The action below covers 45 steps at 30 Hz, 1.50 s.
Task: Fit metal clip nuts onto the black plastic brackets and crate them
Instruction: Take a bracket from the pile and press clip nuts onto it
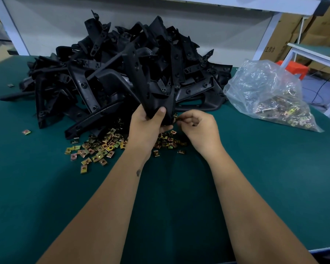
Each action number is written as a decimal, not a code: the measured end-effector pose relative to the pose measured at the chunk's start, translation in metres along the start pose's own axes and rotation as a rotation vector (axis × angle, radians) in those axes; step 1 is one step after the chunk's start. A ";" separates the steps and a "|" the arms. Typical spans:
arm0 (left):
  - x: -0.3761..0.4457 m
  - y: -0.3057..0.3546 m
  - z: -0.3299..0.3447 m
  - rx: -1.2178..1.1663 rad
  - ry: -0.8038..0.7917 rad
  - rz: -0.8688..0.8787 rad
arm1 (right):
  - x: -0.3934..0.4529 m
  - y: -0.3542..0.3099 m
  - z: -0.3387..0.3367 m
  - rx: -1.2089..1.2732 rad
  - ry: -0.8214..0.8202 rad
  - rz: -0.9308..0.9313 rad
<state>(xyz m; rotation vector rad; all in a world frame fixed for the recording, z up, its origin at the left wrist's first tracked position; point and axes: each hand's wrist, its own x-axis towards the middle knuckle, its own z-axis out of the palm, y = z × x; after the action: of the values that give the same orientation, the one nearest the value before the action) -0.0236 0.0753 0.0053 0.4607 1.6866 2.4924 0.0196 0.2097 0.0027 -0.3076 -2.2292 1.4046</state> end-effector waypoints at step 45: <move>-0.001 0.006 0.001 -0.114 -0.048 -0.122 | -0.002 -0.008 0.006 0.624 -0.032 0.132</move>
<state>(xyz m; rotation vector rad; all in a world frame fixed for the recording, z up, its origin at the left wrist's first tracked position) -0.0214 0.0740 0.0105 0.3910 1.4975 2.4530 0.0187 0.2010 0.0073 -0.2140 -1.6970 2.0916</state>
